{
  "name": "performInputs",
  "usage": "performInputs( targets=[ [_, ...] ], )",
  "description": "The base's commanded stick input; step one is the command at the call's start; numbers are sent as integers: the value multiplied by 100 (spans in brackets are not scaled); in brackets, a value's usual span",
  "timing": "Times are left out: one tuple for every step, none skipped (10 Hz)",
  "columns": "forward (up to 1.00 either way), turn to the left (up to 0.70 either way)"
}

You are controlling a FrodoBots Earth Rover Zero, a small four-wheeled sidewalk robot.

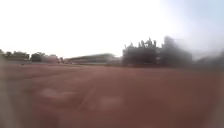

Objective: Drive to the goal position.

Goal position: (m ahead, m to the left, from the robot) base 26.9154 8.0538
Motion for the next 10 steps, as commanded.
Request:
performInputs(
  targets=[
    [70,0],
    [70,0],
    [70,0],
    [70,0],
    [70,0],
    [70,0],
    [70,0],
    [70,0],
    [70,0],
    [70,0]
  ],
)
